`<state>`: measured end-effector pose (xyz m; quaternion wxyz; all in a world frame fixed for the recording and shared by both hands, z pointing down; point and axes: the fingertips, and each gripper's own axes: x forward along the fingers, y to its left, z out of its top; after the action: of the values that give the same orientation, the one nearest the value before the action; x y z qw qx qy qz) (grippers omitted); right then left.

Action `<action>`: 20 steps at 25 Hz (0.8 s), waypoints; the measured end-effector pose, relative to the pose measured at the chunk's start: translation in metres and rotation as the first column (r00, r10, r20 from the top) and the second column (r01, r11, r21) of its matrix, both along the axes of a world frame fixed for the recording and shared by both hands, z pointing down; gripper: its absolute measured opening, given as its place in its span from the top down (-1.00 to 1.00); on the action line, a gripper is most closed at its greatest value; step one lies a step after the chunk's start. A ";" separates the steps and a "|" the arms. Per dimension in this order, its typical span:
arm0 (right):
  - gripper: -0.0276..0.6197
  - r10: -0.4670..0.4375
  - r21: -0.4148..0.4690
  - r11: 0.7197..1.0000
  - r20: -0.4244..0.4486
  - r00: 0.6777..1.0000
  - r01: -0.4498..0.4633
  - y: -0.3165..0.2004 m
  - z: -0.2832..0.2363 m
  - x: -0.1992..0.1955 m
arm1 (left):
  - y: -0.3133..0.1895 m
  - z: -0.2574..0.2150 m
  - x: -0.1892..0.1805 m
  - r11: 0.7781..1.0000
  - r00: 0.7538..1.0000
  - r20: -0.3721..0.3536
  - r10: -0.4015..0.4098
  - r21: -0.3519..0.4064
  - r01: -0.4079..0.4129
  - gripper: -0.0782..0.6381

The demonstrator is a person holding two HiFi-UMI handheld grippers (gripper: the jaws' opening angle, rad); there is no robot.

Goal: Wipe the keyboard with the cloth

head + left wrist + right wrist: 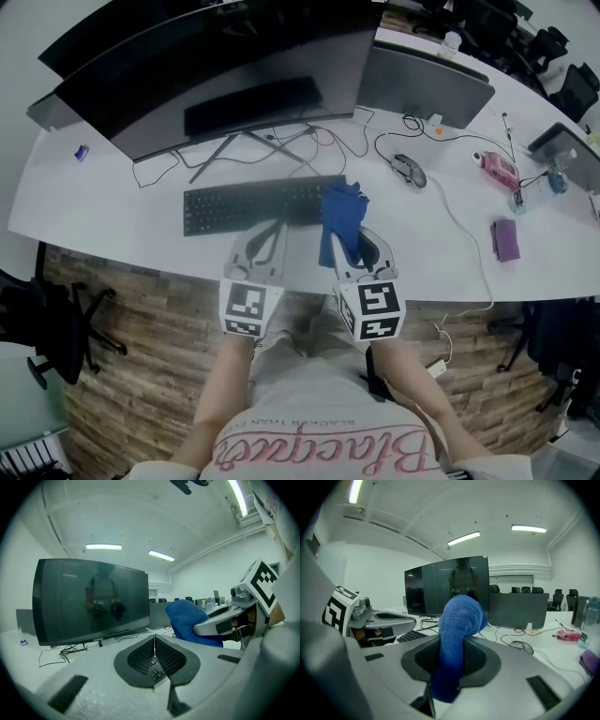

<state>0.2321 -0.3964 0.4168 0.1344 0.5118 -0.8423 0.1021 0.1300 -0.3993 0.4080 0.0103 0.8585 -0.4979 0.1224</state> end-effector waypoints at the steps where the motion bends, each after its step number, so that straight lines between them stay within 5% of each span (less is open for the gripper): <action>1: 0.62 -0.006 0.007 1.000 0.001 1.000 0.006 0.006 -0.003 -0.010 | 0.006 -0.004 -0.005 1.000 1.000 -0.002 0.005 0.007 -0.005 0.76; 20: 0.63 -0.067 0.123 0.990 -0.016 0.998 0.068 0.087 -0.041 -0.106 | 0.080 -0.050 -0.060 0.992 0.998 -0.047 0.030 0.123 -0.024 0.76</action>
<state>0.1258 -0.3090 0.3763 0.1110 0.4908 -0.8631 0.0424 0.0700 -0.3197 0.3578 -0.0320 0.8668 -0.4925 0.0710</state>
